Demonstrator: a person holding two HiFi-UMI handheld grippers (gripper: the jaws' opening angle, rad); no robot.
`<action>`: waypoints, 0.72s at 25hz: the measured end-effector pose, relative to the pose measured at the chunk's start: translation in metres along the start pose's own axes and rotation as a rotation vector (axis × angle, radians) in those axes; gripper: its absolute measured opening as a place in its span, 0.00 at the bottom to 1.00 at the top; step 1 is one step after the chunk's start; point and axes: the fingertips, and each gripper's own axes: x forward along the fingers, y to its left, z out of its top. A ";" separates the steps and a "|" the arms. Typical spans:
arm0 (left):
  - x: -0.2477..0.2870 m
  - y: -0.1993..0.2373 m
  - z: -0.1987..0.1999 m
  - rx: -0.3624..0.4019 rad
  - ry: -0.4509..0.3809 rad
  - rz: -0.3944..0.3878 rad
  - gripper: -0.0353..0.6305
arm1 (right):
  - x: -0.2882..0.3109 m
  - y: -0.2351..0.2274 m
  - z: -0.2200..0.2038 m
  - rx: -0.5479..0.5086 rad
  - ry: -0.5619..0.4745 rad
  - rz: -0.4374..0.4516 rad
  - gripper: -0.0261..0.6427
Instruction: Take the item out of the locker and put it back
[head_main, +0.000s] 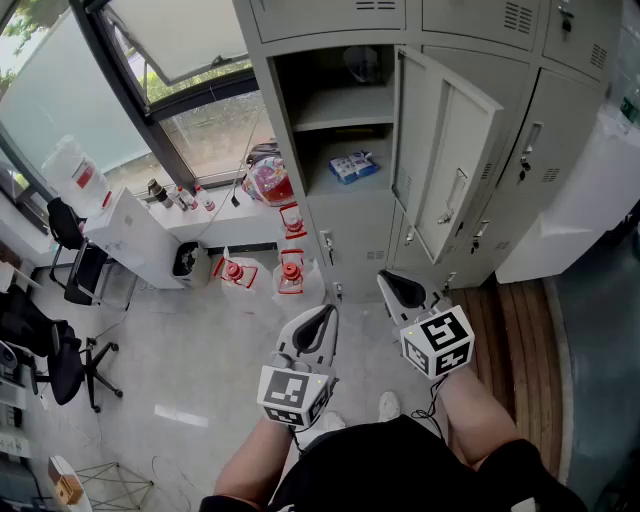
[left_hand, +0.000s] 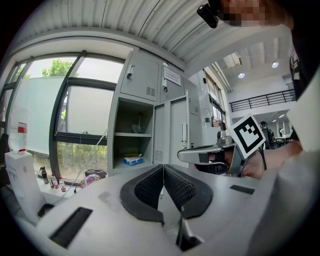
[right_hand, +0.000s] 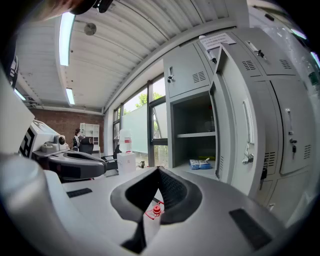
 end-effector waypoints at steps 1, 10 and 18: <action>0.000 -0.001 0.000 -0.001 0.000 0.001 0.08 | 0.000 -0.001 0.000 0.000 0.000 0.000 0.11; 0.003 -0.002 -0.001 -0.009 0.000 0.012 0.08 | -0.003 0.000 0.004 0.010 -0.026 0.032 0.11; 0.015 -0.005 -0.001 -0.014 -0.003 0.020 0.08 | -0.003 -0.011 0.006 0.004 -0.025 0.039 0.11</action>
